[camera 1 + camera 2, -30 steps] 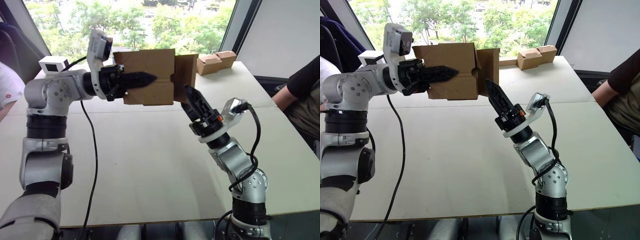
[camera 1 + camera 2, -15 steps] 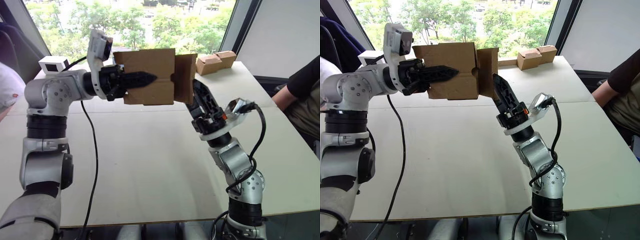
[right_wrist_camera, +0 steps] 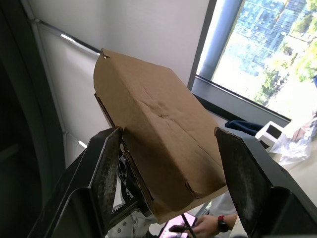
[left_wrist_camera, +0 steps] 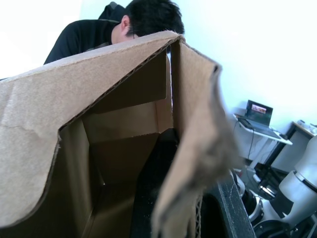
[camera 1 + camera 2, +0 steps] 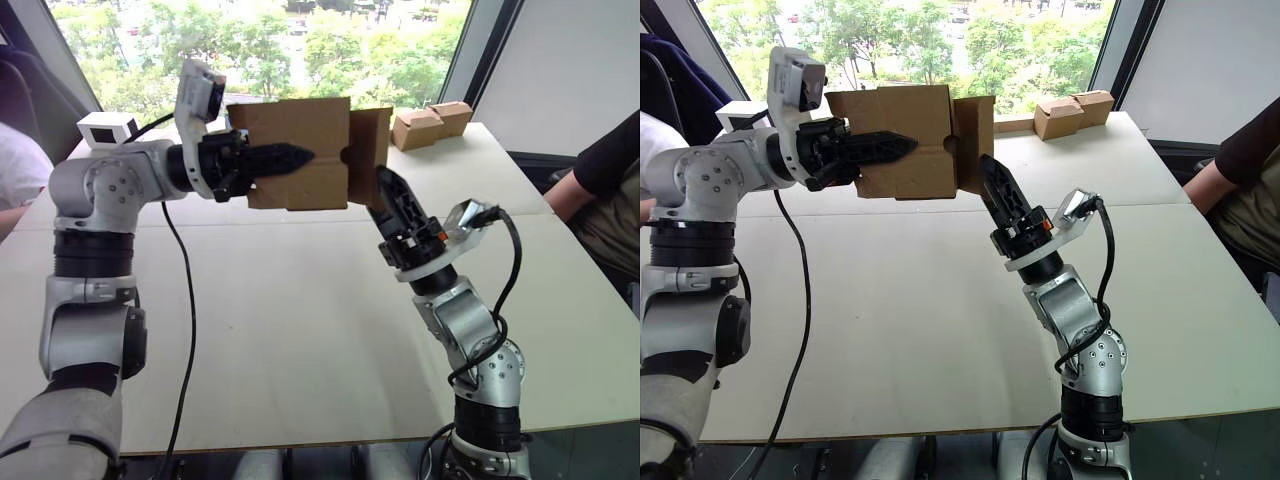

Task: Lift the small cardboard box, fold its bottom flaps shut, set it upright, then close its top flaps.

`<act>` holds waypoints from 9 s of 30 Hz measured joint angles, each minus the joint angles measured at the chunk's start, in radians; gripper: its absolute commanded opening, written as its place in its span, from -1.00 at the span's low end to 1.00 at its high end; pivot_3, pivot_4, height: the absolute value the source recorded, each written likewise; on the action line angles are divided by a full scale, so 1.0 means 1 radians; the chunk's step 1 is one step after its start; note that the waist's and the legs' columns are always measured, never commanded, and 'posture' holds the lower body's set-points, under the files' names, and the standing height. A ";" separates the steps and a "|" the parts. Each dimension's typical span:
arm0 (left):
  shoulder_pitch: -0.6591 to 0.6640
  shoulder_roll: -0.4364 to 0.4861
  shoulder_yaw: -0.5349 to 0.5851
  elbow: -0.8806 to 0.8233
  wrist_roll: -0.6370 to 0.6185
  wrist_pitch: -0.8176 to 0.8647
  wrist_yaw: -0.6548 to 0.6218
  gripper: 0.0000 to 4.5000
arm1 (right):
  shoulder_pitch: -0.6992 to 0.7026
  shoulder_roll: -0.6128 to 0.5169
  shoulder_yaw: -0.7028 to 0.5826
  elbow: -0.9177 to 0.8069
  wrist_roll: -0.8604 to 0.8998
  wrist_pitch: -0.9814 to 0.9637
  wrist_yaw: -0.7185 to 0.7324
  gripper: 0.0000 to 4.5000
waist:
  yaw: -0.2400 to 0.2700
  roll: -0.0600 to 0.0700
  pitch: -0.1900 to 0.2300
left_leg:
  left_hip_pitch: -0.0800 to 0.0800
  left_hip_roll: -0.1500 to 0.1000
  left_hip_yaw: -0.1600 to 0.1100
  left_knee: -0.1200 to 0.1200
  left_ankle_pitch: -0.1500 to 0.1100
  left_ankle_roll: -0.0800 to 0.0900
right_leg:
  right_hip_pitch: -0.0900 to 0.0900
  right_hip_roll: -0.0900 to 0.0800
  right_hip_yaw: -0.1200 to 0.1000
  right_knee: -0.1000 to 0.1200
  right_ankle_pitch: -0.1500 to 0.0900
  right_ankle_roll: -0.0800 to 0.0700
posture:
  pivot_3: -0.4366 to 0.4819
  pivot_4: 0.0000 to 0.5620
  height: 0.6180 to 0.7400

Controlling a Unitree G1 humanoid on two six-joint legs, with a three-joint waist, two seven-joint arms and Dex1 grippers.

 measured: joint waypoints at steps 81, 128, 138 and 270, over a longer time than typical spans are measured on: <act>0.039 -0.044 0.025 0.003 0.022 -0.029 0.033 -1.00 | -0.084 -0.158 0.079 -0.049 -0.346 0.053 0.095 -0.99 | 0.001 0.000 0.000 | 0.000 0.000 0.000 0.000 0.000 0.000 | 0.000 0.000 0.000 0.000 0.000 0.000 | -0.05 -0.47 1.00; -0.118 -0.019 -0.961 -0.444 0.699 0.206 -0.106 0.62 | 0.183 -0.991 0.084 -0.395 -0.916 0.248 0.485 -1.00 | 0.009 0.000 0.000 | -0.001 0.003 -0.001 0.003 -0.002 0.004 | 0.002 0.005 0.002 -0.002 0.000 0.000 | -0.05 -0.47 1.00; -0.291 0.004 -0.720 -0.265 0.547 0.177 -0.166 0.84 | 0.138 -0.912 0.076 -0.357 -0.847 0.273 0.541 -1.00 | 0.006 0.001 0.000 | 0.000 0.003 -0.001 0.003 -0.002 0.004 | 0.002 0.005 0.002 -0.002 0.000 0.000 | -0.05 -0.47 1.00; 0.589 -0.011 -0.181 -0.425 0.387 -0.268 0.398 -0.99 | -0.145 -0.484 0.336 0.245 -1.227 -0.076 0.778 -1.00 | 0.006 0.001 -0.002 | 0.012 -0.002 0.001 -0.004 -0.001 0.000 | 0.011 -0.005 0.005 -0.004 0.000 0.000 | -0.05 -0.47 1.00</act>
